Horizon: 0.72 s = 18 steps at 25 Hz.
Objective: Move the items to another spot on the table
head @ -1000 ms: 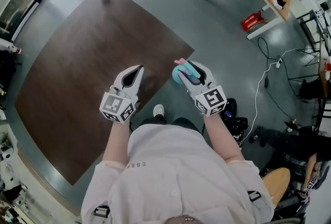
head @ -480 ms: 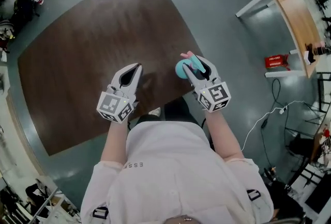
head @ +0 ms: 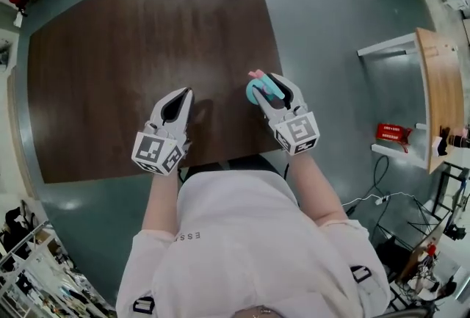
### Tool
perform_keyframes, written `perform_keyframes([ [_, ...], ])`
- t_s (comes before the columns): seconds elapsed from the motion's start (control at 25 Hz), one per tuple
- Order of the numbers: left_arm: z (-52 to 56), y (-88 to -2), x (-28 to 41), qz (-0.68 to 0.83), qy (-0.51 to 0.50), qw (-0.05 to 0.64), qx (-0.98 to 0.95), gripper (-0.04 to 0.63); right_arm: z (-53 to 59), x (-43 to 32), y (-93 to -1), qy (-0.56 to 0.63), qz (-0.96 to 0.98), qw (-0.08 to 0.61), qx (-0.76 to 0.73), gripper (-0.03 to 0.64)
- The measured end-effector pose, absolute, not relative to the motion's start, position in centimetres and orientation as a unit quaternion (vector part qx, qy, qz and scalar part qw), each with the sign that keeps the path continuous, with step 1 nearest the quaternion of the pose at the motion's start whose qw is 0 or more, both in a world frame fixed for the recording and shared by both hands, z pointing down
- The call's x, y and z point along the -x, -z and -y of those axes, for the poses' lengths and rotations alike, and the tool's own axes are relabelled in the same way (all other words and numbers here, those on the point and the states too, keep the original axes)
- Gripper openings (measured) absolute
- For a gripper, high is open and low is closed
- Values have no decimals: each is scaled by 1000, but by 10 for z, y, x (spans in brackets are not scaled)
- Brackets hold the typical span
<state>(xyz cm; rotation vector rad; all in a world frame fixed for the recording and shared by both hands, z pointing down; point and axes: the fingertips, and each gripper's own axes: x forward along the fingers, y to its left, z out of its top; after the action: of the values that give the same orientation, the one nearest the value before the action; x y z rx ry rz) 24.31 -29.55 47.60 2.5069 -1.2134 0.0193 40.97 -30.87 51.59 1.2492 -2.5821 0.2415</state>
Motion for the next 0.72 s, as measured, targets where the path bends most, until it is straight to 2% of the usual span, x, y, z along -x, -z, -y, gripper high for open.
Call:
perform_keyframes([
  [0.24, 299, -489, -275, 433, -14, 178, -883, 17, 328, -418, -542, -75, 901, 137, -405, 183],
  [0.6, 291, -499, -276, 443, -24, 186, -877, 17, 330, -407, -555, -86, 910, 121, -387, 187],
  [0.68, 286, -499, -274, 441, -23, 188, -877, 17, 331, -406, -556, -89, 907, 124, -393, 192],
  [0.72, 284, -498, -273, 439, -22, 189, -878, 17, 332, -407, -556, -89, 903, 129, -400, 215],
])
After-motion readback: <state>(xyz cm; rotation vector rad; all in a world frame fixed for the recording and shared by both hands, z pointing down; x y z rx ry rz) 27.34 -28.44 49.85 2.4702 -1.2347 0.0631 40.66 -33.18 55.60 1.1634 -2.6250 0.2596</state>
